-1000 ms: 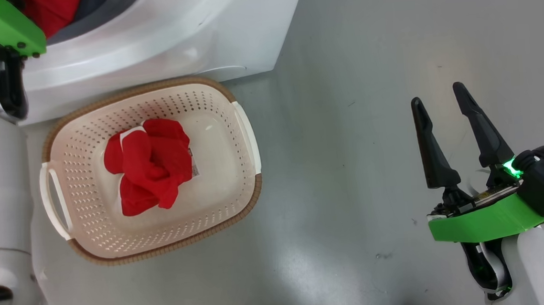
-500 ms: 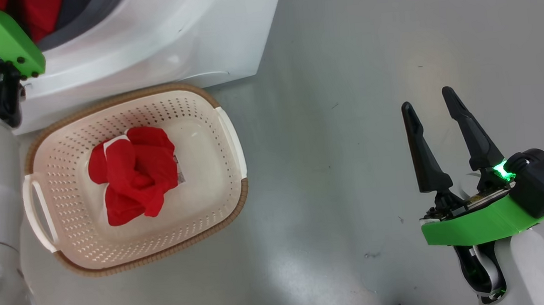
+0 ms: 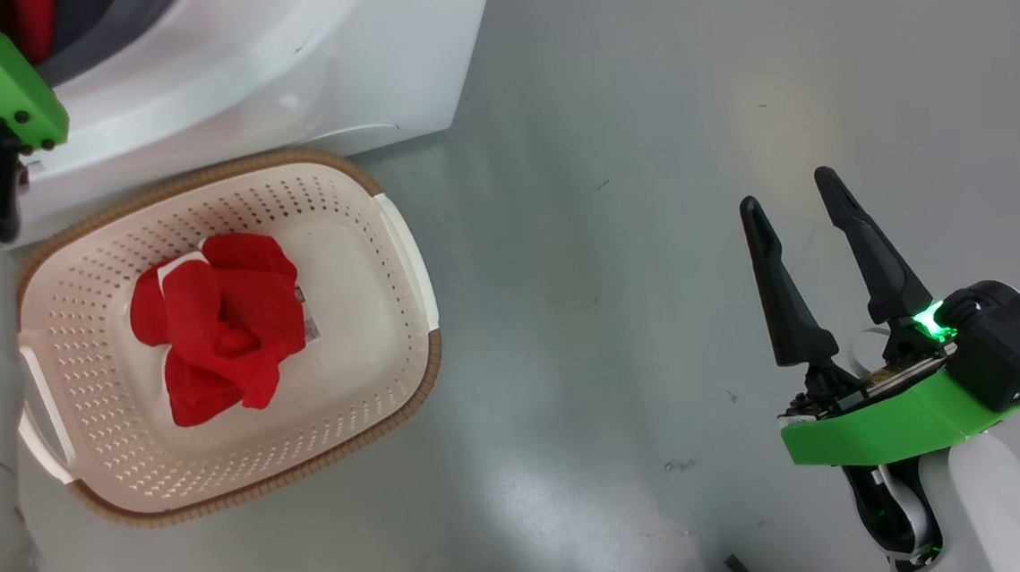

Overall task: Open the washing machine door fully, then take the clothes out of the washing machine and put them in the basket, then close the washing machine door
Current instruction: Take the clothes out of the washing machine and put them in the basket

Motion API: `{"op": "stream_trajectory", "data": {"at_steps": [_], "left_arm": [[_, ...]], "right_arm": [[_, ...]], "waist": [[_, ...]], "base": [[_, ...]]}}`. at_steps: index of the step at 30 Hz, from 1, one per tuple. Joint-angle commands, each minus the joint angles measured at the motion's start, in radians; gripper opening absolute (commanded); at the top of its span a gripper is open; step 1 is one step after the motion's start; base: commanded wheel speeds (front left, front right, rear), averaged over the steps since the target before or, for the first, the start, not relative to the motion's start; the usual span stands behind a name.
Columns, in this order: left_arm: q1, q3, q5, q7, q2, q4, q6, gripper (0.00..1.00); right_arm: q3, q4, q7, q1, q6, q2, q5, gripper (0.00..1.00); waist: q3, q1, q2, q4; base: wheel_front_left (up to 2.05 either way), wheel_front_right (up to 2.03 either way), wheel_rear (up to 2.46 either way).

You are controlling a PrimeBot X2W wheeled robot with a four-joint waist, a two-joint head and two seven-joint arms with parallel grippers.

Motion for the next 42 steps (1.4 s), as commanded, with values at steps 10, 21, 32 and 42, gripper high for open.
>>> {"op": "stream_trajectory", "data": {"at_steps": [10, 21, 32, 42], "left_arm": [[-0.013, -0.035, 0.012, -0.122, 0.049, -0.032, -0.023, 0.00], [0.100, -0.047, -0.002, -0.275, 0.060, -0.112, -0.036, 0.00], [0.393, 0.011, 0.004, -0.279, 0.023, -0.498, -0.038, 0.00], [0.630, 0.040, 0.033, -0.279, -0.028, -0.715, -0.039, 0.00]], "right_arm": [[0.025, -0.013, -0.006, -0.013, 0.005, -0.006, 0.013, 1.00], [0.015, -0.003, -0.006, -0.026, 0.005, -0.006, -0.005, 1.00], [-0.001, 0.002, -0.006, -0.014, 0.005, -0.006, -0.030, 1.00], [-0.022, 0.008, -0.006, 0.021, 0.005, -0.006, -0.031, 1.00]], "waist": [[0.006, 0.0000, -0.0001, 0.025], [-0.035, 0.0000, -0.0001, 0.071], [-0.122, 0.0000, -0.0001, 0.118], [-0.228, 0.0000, -0.0001, 0.138]], "base": [[0.00, 0.00, 0.00], [0.00, 0.00, 0.00], [0.00, 0.00, 0.00], [0.00, 0.00, 0.00]]}}
